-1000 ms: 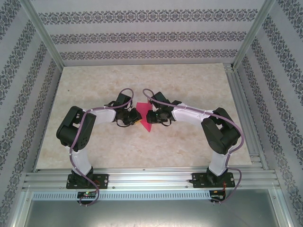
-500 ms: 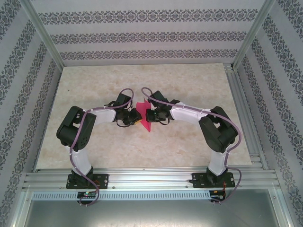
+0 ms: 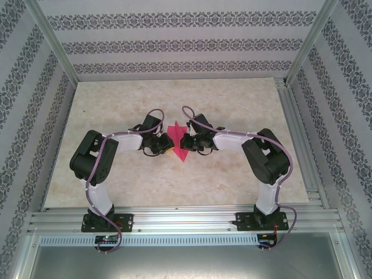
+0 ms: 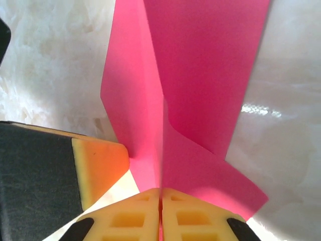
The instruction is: Fold a paper plane with a square sheet of paper (pick it up from the middle)
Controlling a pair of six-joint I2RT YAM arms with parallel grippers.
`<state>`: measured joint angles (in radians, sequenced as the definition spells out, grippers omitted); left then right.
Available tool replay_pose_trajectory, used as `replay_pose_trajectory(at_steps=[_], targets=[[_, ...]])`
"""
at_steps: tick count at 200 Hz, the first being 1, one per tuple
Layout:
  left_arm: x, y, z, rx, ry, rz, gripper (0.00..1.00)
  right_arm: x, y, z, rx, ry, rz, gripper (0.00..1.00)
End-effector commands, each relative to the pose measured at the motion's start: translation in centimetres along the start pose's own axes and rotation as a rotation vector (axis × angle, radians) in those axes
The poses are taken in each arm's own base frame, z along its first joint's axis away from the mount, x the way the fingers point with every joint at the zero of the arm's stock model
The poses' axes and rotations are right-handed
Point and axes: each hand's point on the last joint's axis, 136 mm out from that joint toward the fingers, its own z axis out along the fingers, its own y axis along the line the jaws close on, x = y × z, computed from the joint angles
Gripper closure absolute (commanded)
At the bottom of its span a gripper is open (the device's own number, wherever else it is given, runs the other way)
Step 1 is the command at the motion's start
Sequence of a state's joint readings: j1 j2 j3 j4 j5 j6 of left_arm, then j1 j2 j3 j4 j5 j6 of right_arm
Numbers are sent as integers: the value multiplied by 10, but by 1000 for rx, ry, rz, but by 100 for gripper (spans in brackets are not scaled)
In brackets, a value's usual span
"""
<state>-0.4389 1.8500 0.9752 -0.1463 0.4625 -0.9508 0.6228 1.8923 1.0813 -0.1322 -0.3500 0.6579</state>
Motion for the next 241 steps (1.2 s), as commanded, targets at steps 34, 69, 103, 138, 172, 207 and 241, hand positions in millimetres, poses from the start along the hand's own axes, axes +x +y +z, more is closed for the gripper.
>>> replay_pose_trajectory(at_steps=[34, 69, 103, 138, 172, 207, 241], targets=[[-5, -4, -1, 18, -4, 21, 83, -3, 10, -3, -39, -4, -16, 87], [-6, -5, 1, 24, -5, 16, 83, 4, 8, -13, 135, 21, -136, 73], [-6, -5, 0, 21, -6, 16, 83, 11, 3, -17, 341, 39, -244, 69], [-6, -4, -1, 17, -10, 15, 83, 12, -1, -22, 461, 19, -292, 74], [-7, -7, -1, 29, -11, 16, 83, 16, 4, -20, 465, 28, -316, 69], [-8, -12, 1, 52, -8, 17, 83, 19, 11, -19, 437, 22, -345, 65], [-8, -12, 2, 56, -4, 12, 83, 24, 15, -15, 425, 27, -378, 64]])
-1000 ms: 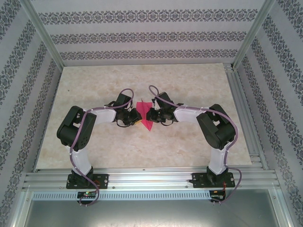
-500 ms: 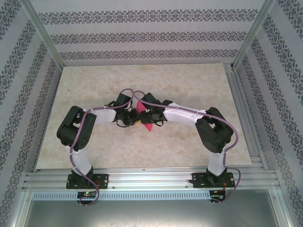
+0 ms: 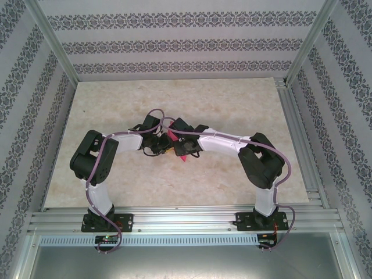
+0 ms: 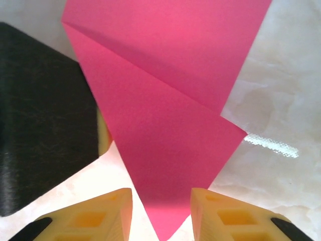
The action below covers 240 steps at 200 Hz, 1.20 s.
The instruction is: Fold a paper plane with a square sheet of paper (pick it up from the middle)
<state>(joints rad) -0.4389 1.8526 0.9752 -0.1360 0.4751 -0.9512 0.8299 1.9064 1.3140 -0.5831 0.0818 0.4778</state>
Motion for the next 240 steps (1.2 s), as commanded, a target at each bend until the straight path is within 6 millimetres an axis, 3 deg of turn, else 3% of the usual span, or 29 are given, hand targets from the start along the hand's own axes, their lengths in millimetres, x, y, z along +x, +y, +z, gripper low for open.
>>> replay_pose_trajectory(at_steps=[1, 73, 140, 158, 173, 240], targets=[[-8, -9, 1, 43, -10, 8, 83, 1, 3, 0, 15, -18, -50, 63], [-7, -12, -1, 55, -10, 8, 83, 3, 1, 7, 49, -32, -74, 66], [-7, -28, -5, 128, -6, 21, 83, 8, -1, 12, 36, -43, -55, 65], [-7, -28, -5, 127, -5, 20, 83, 4, -3, 8, 41, -64, -48, 68], [-7, -27, -5, 125, -4, 19, 83, 0, 0, 3, 10, -86, -32, 78], [-6, -24, -5, 110, -5, 17, 83, 2, -3, 4, -20, -72, 6, 87]])
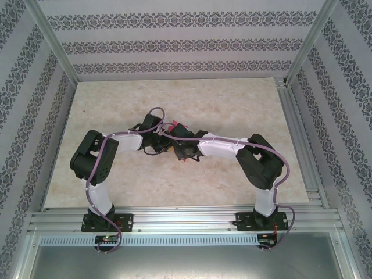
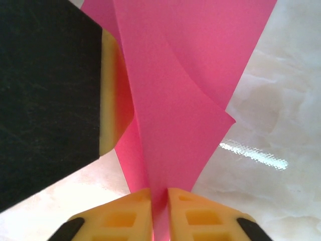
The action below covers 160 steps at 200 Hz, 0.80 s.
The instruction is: Fold a paper plane with a square sheet of paper (pick it up from the middle)
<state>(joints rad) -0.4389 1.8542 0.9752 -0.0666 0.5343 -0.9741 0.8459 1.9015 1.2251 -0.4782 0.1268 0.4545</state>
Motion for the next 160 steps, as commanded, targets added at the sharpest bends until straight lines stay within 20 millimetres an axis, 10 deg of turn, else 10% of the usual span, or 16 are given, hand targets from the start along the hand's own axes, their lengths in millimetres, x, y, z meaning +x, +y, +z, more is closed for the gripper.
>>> replay_pose_trajectory(at_steps=[1, 160], targets=[[-6, -7, -4, 27, -19, 8, 83, -8, 1, -9, -44, -35, 44, 88], [-8, -13, -6, 33, -19, 30, 82, -19, 6, -8, -542, -65, 365, 92]])
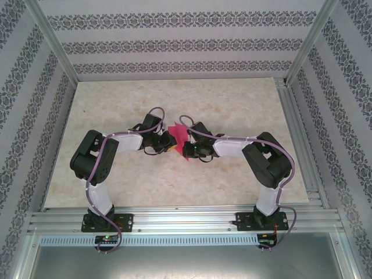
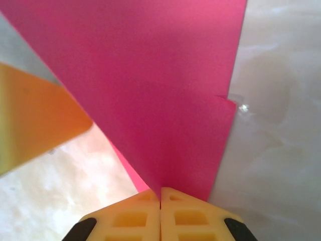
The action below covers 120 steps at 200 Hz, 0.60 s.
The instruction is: Fold a paper plane with a square sheet of paper (pick it up from the middle)
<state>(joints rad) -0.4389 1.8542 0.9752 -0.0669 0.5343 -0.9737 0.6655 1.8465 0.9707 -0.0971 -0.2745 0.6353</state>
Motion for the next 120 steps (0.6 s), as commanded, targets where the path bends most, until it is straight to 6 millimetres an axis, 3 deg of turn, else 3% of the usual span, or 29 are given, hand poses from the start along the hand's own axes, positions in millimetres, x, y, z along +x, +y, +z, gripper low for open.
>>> replay_pose_trajectory(at_steps=[1, 25, 78, 120], targets=[[-8, -13, -6, 33, -19, 31, 82, -15, 29, -12, -185, -39, 36, 92], [-9, -17, -8, 35, -23, 47, 82, -21, 32, -23, -207, -57, 44, 91], [-15, -18, -1, 30, -16, 64, 81, -22, 28, -22, -241, -1, 67, 90], [-13, -4, 1, -22, -15, 49, 83, -20, 15, -6, -240, 37, 124, 90]])
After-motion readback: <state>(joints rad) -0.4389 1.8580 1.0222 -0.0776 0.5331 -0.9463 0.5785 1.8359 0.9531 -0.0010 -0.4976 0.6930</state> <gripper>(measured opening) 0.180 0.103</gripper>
